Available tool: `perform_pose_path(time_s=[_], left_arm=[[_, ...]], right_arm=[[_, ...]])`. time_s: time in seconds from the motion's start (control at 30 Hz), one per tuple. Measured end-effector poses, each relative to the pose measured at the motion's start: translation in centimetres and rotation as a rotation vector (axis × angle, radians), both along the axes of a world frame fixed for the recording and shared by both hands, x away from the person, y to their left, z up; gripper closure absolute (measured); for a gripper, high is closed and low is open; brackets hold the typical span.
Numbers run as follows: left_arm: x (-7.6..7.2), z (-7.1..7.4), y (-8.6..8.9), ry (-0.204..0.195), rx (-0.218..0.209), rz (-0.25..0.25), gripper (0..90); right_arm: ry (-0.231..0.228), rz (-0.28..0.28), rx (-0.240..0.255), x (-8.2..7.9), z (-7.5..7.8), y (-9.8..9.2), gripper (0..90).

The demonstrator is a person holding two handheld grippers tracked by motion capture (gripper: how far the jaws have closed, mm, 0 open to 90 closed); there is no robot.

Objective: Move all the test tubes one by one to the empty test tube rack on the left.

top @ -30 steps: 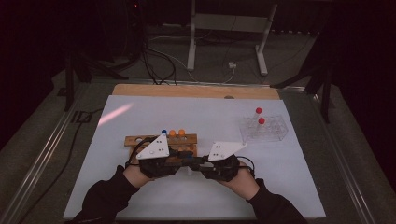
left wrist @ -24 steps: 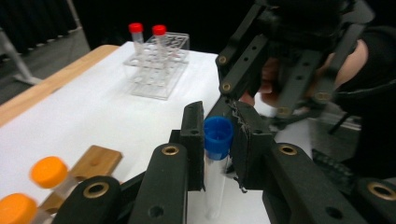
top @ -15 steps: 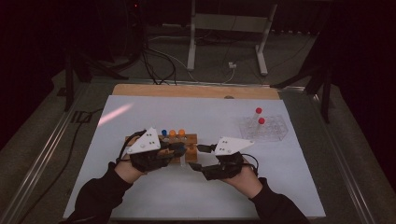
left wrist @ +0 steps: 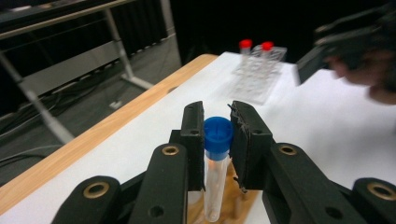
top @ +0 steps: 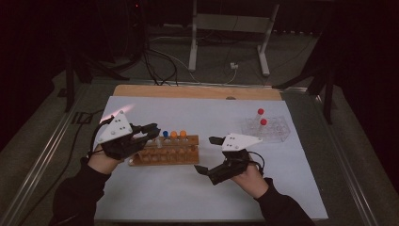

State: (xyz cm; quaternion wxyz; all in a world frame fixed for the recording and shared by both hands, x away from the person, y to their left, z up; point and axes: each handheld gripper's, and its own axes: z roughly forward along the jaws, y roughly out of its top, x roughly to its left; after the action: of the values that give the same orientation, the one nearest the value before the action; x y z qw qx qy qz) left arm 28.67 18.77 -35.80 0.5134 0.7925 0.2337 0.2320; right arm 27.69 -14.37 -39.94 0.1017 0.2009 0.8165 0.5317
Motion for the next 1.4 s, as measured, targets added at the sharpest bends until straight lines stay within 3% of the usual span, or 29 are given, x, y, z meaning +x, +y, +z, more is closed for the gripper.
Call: perform_pose_path(time_s=[0.17, 0.23, 0.4, 0.57, 0.73, 0.97, 1.4], left_arm=[[1.4, -1.2, 0.9, 0.026, -0.037, 0.047, 77.2], [1.8, -1.7, 1.1, 0.035, -0.034, 0.067, 77.2], [2.7, -3.0, 1.1, 0.055, -0.051, 0.081, 77.2], [3.1, -3.6, 1.1, 0.042, -0.051, 0.11, 77.3], [3.5, -4.1, 1.1, 0.06, -0.061, 0.111, 77.3], [4.1, -5.7, 0.5, 0.111, -0.035, 0.102, 77.3], [4.7, -8.4, -0.3, 0.172, 0.01, 0.107, 77.1]], right_arm=[[-0.012, -0.004, 0.01, -0.2, 0.3, -0.2, 0.0], [-0.011, 0.002, 0.009, -0.2, 0.4, -0.2, 0.0], [-0.017, 0.003, 0.005, -0.3, 0.4, -0.2, 0.0], [-0.017, 0.006, 0.005, -0.3, 0.4, -0.2, 0.0], [-0.015, 0.009, 0.002, -0.3, 0.4, -0.2, 0.0], [-0.018, 0.01, -0.003, -0.4, 0.4, -0.2, 0.0], [-0.023, 0.013, 0.0, -0.5, 0.7, -0.4, 0.0]])
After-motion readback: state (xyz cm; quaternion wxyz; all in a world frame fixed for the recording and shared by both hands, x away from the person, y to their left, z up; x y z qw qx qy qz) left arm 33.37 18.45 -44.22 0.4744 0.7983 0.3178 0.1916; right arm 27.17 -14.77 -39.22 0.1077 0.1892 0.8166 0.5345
